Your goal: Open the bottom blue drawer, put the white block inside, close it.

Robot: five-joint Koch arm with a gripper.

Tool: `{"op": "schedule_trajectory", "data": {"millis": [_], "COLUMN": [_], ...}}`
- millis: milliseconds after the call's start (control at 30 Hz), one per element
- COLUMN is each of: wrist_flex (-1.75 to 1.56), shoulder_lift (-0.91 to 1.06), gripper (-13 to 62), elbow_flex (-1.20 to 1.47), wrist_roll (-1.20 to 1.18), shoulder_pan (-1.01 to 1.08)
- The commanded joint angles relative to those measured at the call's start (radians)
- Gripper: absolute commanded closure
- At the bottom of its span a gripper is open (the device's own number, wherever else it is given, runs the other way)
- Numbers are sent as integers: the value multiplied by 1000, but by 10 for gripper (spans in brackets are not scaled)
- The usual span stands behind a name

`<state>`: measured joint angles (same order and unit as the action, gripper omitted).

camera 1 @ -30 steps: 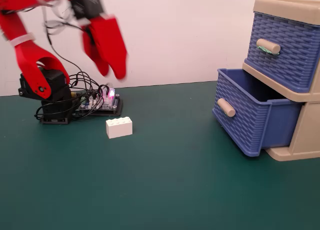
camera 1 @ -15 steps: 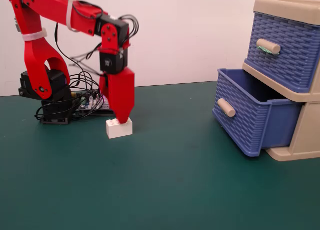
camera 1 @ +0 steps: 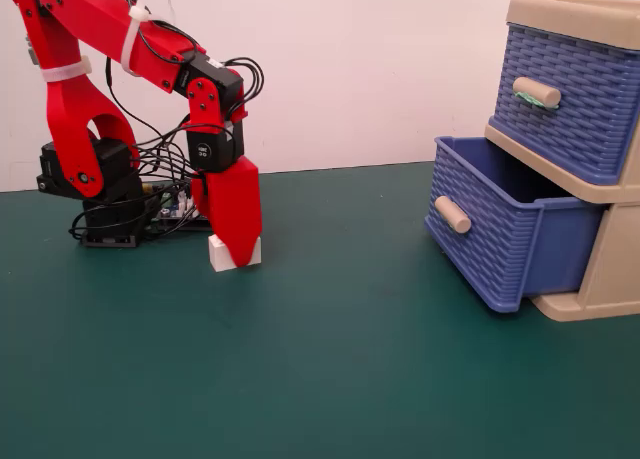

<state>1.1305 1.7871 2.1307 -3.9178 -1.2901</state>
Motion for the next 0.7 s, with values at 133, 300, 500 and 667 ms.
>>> {"op": "schedule_trajectory", "data": {"millis": [133, 300, 500, 667], "wrist_flex": [17, 28, 49, 336], "shoulder_lift": [28, 26, 35, 213], "gripper": [483, 577, 577, 576], "elbow_flex": [-8, -9, -11, -291], "wrist_roll": [49, 123, 141, 293], "shoulder_pan": [-11, -8, -5, -5]}}
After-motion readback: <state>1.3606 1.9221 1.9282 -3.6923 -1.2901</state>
